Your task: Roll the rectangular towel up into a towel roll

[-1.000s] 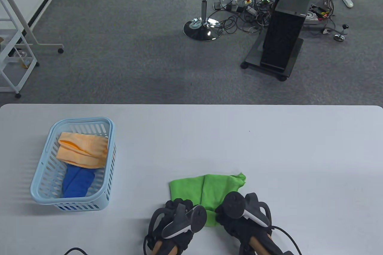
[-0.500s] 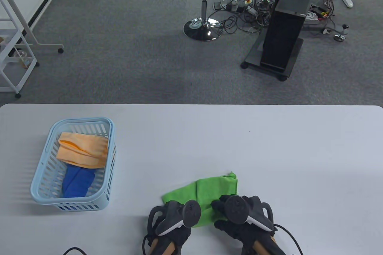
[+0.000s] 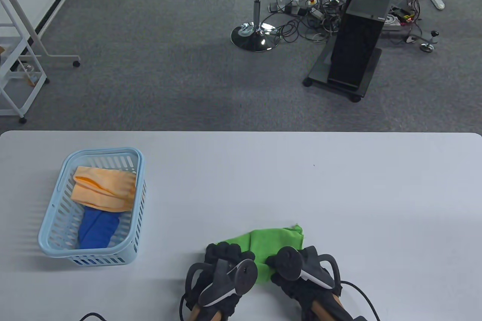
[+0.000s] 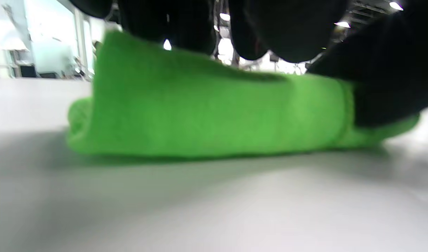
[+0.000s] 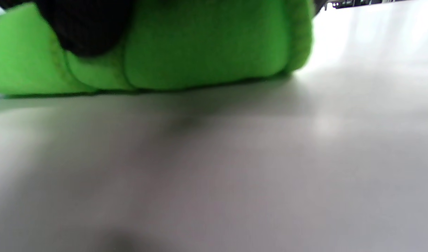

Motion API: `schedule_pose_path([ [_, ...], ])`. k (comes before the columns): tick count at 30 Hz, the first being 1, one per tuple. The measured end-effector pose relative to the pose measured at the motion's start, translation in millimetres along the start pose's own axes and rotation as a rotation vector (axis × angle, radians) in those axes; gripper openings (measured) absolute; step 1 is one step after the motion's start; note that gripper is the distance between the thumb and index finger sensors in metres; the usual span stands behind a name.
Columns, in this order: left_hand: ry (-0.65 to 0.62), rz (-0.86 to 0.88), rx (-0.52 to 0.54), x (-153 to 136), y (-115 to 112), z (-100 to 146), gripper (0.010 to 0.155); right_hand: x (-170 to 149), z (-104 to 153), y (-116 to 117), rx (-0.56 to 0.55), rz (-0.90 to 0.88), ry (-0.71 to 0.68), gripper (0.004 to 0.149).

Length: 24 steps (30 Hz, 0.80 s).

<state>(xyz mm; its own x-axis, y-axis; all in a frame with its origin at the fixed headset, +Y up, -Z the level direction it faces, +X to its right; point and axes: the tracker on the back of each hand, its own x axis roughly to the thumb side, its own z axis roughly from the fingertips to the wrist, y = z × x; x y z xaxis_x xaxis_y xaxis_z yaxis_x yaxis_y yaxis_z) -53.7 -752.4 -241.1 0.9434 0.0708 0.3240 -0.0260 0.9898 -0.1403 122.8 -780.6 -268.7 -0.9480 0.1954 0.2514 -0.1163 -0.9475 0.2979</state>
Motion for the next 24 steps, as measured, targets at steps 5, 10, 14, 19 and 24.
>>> schedule_pose_path([
  [5, -0.029, -0.078, -0.137, 2, -19, -7, 0.076, -4, 0, -3, -0.006, -0.053, -0.016, 0.060],
  [10, -0.005, 0.014, -0.123, -5, -22, -11, 0.062, -5, 2, -7, -0.032, -0.067, -0.009, 0.064],
  [14, 0.005, 0.012, -0.132, -7, -20, -10, 0.060, -2, 9, -15, -0.108, -0.056, -0.020, 0.071],
  [19, 0.006, 0.054, -0.158, -12, -17, -12, 0.060, 7, 15, -16, -0.069, -0.104, -0.115, 0.074],
  [24, 0.017, 0.078, -0.117, -17, -11, -10, 0.061, 15, 6, 2, 0.086, 0.089, -0.069, 0.079],
])
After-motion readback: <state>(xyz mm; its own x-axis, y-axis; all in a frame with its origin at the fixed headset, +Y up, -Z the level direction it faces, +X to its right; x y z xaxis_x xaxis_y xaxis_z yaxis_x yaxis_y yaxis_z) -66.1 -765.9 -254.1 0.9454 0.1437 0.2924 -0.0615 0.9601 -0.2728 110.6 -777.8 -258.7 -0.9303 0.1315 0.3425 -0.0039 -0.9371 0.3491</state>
